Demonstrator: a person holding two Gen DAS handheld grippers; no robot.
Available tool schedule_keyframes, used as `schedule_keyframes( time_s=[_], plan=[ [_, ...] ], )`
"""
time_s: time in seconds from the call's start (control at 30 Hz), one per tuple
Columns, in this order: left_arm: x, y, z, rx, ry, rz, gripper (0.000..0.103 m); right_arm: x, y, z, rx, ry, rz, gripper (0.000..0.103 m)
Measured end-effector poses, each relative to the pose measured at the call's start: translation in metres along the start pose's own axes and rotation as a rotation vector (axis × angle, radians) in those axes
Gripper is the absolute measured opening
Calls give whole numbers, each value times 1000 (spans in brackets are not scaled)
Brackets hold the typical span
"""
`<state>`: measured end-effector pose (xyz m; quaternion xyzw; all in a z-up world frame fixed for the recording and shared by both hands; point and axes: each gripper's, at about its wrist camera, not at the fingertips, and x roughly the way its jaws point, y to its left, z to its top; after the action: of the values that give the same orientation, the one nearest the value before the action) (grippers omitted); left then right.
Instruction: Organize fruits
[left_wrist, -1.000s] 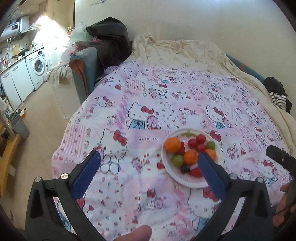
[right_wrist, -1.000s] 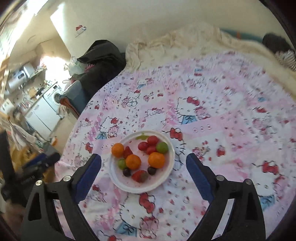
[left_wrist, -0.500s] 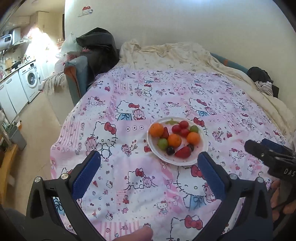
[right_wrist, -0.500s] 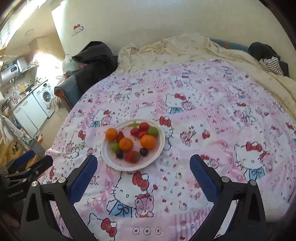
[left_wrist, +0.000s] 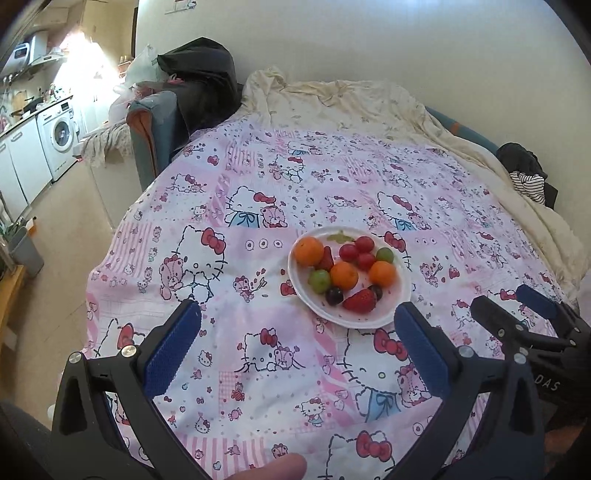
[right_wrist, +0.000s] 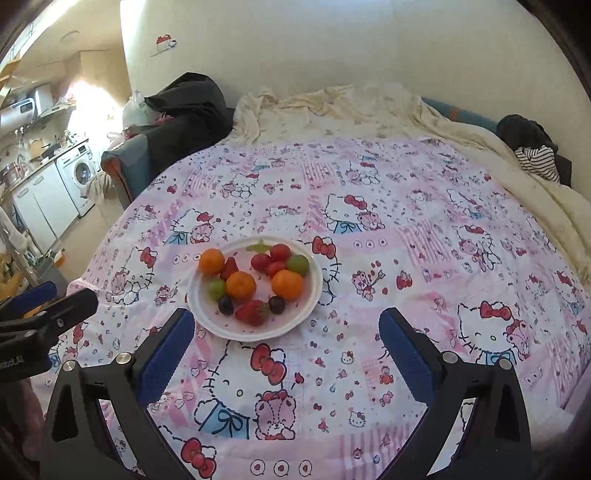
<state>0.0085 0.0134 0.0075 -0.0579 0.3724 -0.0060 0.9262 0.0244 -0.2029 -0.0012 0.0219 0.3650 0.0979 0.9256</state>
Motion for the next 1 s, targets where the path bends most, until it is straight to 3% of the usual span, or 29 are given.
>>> schedule_keyframes(
  time_s=[1.0],
  plan=[
    [4,3,0,-13,14,7,103,-3,-1,1,17,-3,26,102]
  ],
)
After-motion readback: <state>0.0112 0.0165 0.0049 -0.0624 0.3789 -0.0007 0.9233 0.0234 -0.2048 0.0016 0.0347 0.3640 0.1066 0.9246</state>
